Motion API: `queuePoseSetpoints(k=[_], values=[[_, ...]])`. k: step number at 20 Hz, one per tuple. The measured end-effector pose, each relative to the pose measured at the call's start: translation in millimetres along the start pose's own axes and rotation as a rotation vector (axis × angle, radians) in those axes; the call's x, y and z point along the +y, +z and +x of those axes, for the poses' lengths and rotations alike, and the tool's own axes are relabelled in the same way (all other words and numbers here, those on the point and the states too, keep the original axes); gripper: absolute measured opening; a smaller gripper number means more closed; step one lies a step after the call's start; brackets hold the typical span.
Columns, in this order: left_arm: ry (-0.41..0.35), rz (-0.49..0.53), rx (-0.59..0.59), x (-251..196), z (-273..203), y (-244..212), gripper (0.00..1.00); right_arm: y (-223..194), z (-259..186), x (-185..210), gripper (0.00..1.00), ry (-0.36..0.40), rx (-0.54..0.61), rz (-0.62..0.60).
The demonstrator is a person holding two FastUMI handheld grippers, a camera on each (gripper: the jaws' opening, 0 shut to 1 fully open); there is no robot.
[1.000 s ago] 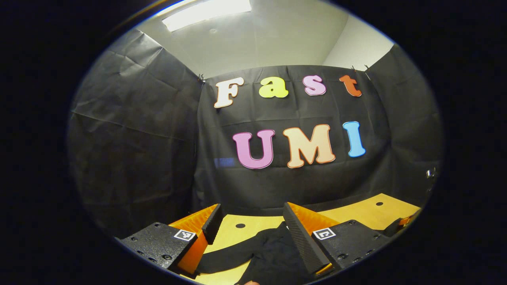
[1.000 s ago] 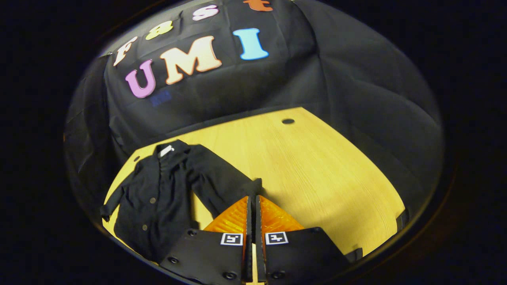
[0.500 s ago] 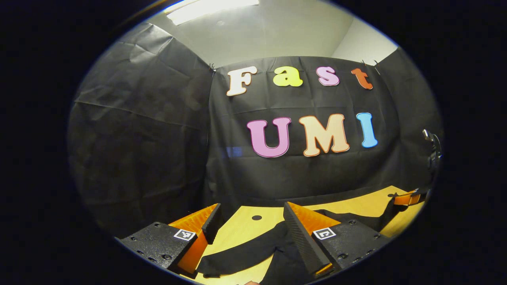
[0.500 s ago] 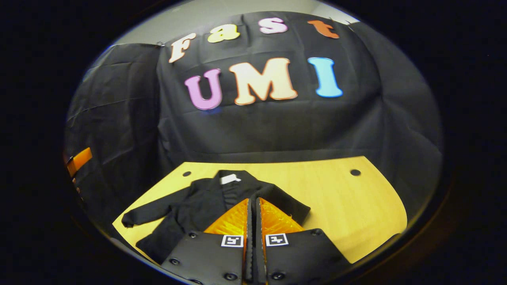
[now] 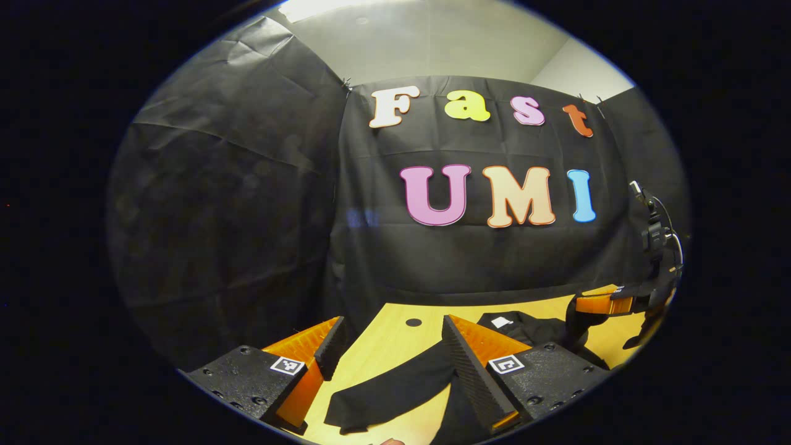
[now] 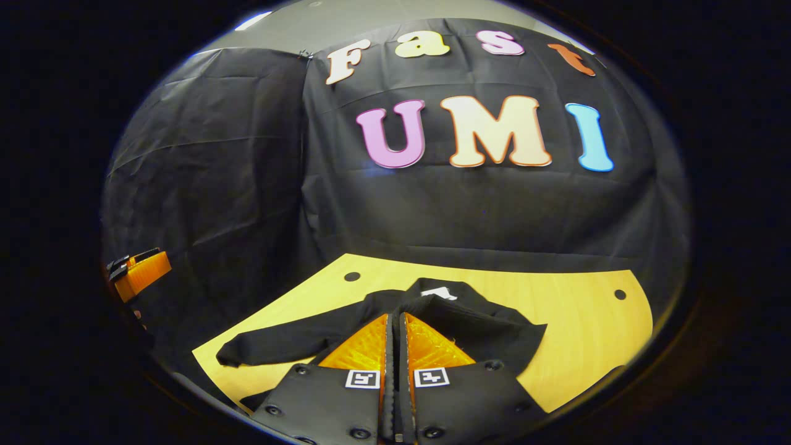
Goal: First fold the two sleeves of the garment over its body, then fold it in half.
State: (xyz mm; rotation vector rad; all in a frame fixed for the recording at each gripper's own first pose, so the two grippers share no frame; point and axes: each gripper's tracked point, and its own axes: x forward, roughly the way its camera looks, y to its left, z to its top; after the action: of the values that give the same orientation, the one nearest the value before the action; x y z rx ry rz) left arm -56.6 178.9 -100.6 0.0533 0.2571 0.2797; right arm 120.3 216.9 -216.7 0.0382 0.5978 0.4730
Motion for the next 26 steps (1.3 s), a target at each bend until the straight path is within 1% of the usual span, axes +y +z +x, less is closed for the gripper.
queuePoseSetpoints(k=[4,5,6,7,12,13,14,15,17,19,23,26], values=[[0.025,0.002,0.022,33,10,-14,0.92,-9,32,44,0.06,0.037,0.04,-0.025],[0.031,0.004,0.029,41,12,-19,0.93,-10,39,53,0.06,0.042,0.048,-0.034],[0.036,0.007,0.036,48,14,-23,0.93,-11,46,60,0.08,0.043,0.052,-0.041],[0.042,0.011,0.046,56,17,-29,0.93,-13,52,68,0.06,0.046,0.056,-0.043],[0.061,0.0,0.116,81,30,-59,0.94,-17,77,86,0.06,0.039,0.077,-0.011],[0.063,-0.006,0.138,85,31,-69,0.92,-14,77,88,0.24,0.039,0.067,0.004],[0.063,-0.009,0.16,86,32,-77,0.92,-5,75,87,0.43,0.032,0.041,0.016],[0.062,-0.012,0.184,88,33,-87,0.92,6,73,81,0.61,0.012,0.013,0.016],[0.059,-0.013,0.238,95,31,-112,0.94,12,63,74,0.98,-0.018,-0.031,0.009],[0.065,-0.027,0.316,103,22,-140,0.93,17,52,62,0.97,-0.055,-0.048,-0.008],[0.106,-0.045,0.449,112,12,-194,0.94,13,33,38,0.98,-0.113,-0.043,-0.051],[0.099,-0.012,0.542,107,4,-230,0.94,6,23,25,0.98,-0.14,-0.031,-0.042]])
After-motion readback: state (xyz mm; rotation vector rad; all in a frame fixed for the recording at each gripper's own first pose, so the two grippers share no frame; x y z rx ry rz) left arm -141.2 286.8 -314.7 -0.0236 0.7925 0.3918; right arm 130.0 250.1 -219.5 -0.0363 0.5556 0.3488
